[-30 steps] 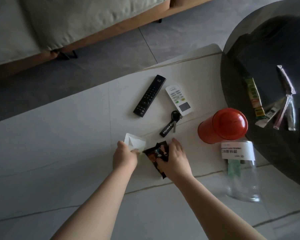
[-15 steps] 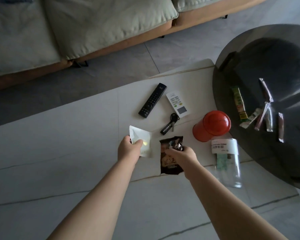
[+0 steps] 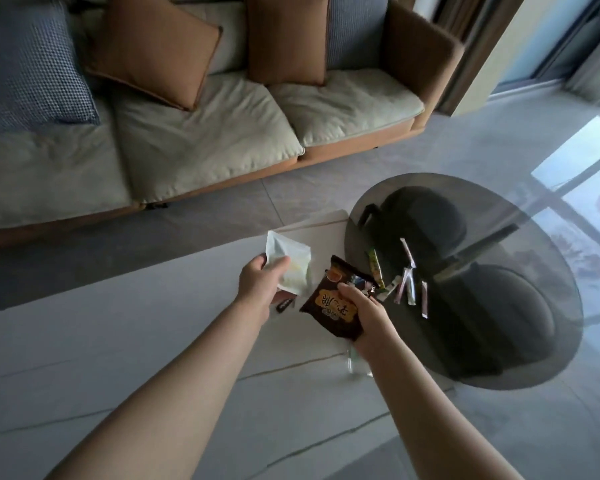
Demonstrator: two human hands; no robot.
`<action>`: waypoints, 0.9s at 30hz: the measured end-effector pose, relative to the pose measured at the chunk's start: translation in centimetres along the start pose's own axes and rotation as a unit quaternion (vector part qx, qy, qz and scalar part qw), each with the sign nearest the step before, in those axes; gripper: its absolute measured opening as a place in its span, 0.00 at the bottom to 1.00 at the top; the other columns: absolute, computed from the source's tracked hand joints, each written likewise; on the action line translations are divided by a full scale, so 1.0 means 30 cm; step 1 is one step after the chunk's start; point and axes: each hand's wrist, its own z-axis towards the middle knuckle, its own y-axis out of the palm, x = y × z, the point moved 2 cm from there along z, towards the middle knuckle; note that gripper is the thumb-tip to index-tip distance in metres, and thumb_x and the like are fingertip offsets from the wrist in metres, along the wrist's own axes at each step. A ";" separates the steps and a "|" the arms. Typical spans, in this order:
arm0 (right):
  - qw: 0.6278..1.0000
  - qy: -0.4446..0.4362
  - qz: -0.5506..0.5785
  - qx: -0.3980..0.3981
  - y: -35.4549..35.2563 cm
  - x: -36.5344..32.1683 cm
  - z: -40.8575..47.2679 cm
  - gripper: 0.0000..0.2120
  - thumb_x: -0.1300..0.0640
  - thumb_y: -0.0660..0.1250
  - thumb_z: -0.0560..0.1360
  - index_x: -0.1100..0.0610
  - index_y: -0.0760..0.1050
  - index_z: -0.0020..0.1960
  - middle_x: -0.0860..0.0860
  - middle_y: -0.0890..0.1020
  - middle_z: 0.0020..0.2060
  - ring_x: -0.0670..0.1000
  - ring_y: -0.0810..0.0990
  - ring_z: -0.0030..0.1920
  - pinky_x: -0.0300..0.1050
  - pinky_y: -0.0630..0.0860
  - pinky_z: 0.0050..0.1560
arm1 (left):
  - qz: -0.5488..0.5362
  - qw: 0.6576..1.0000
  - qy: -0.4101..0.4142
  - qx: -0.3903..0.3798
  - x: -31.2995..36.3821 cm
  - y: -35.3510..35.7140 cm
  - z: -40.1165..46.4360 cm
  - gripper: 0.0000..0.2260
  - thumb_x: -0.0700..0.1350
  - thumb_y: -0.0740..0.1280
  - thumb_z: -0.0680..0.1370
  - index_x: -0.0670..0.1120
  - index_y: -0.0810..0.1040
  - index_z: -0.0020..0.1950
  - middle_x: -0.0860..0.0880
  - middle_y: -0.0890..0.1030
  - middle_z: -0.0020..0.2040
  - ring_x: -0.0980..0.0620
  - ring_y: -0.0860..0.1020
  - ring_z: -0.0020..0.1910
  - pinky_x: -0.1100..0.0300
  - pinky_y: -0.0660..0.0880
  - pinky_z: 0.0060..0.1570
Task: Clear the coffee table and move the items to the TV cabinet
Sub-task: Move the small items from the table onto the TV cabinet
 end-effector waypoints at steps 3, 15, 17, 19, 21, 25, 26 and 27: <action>0.999 -0.012 0.031 -0.002 -0.036 -0.030 -0.129 0.14 0.60 0.72 0.70 0.60 0.74 0.54 0.61 0.84 0.47 0.62 0.84 0.47 0.59 0.81 0.46 | -0.019 0.999 -0.001 -0.042 0.043 0.033 -0.098 0.15 0.44 0.69 0.75 0.42 0.76 0.60 0.44 0.82 0.48 0.49 0.81 0.42 0.54 0.81 0.42; 0.973 -0.131 0.166 0.094 -0.173 -0.032 -0.728 0.16 0.58 0.69 0.72 0.60 0.74 0.58 0.60 0.84 0.44 0.58 0.84 0.39 0.45 0.79 0.29 | 0.015 0.965 -0.022 -0.262 0.161 0.125 -0.531 0.09 0.43 0.71 0.73 0.46 0.78 0.52 0.42 0.82 0.47 0.44 0.81 0.44 0.59 0.78 0.29; 0.961 -0.159 0.197 0.108 -0.197 -0.008 -0.819 0.17 0.58 0.69 0.73 0.61 0.73 0.60 0.61 0.82 0.48 0.59 0.83 0.41 0.48 0.81 0.31 | 0.022 0.953 -0.019 -0.303 0.169 0.145 -0.618 0.11 0.42 0.71 0.74 0.46 0.77 0.55 0.42 0.81 0.49 0.44 0.81 0.45 0.57 0.78 0.30; 0.947 -0.193 0.229 0.114 -0.226 0.013 -0.907 0.16 0.58 0.68 0.73 0.62 0.73 0.60 0.61 0.83 0.46 0.59 0.83 0.41 0.49 0.83 0.35 | 0.025 0.936 -0.025 -0.349 0.174 0.169 -0.708 0.12 0.41 0.69 0.75 0.46 0.76 0.57 0.42 0.80 0.49 0.44 0.80 0.47 0.55 0.79 0.34; 0.934 -0.225 0.253 0.115 -0.257 0.033 -1.003 0.14 0.58 0.66 0.74 0.62 0.75 0.57 0.60 0.84 0.41 0.58 0.83 0.38 0.49 0.82 0.35 | 0.028 0.919 -0.027 -0.391 0.175 0.196 -0.797 0.10 0.39 0.67 0.76 0.46 0.76 0.57 0.43 0.80 0.49 0.46 0.79 0.47 0.55 0.79 0.36; 0.904 -0.282 0.290 0.138 -0.347 0.088 -1.211 0.09 0.57 0.65 0.75 0.61 0.77 0.50 0.59 0.85 0.37 0.56 0.84 0.34 0.46 0.81 0.31 | 0.061 0.880 -0.032 -0.470 0.151 0.264 -1.005 0.13 0.36 0.65 0.76 0.44 0.74 0.60 0.42 0.78 0.52 0.44 0.78 0.49 0.56 0.79 0.33; 0.894 -0.298 0.302 0.146 -0.378 0.110 -1.266 0.08 0.57 0.65 0.75 0.61 0.77 0.50 0.59 0.85 0.37 0.56 0.85 0.34 0.47 0.81 0.31 | 0.067 0.871 -0.045 -0.485 0.135 0.280 -1.063 0.12 0.34 0.64 0.76 0.44 0.73 0.58 0.42 0.77 0.51 0.44 0.78 0.47 0.55 0.79 0.31; 0.883 -0.312 0.313 0.155 -0.412 0.137 -1.319 0.08 0.58 0.65 0.75 0.61 0.77 0.50 0.59 0.85 0.38 0.56 0.85 0.35 0.48 0.82 0.33 | 0.071 0.862 -0.062 -0.498 0.116 0.293 -1.123 0.11 0.33 0.64 0.76 0.45 0.73 0.55 0.42 0.77 0.49 0.44 0.78 0.45 0.54 0.80 0.30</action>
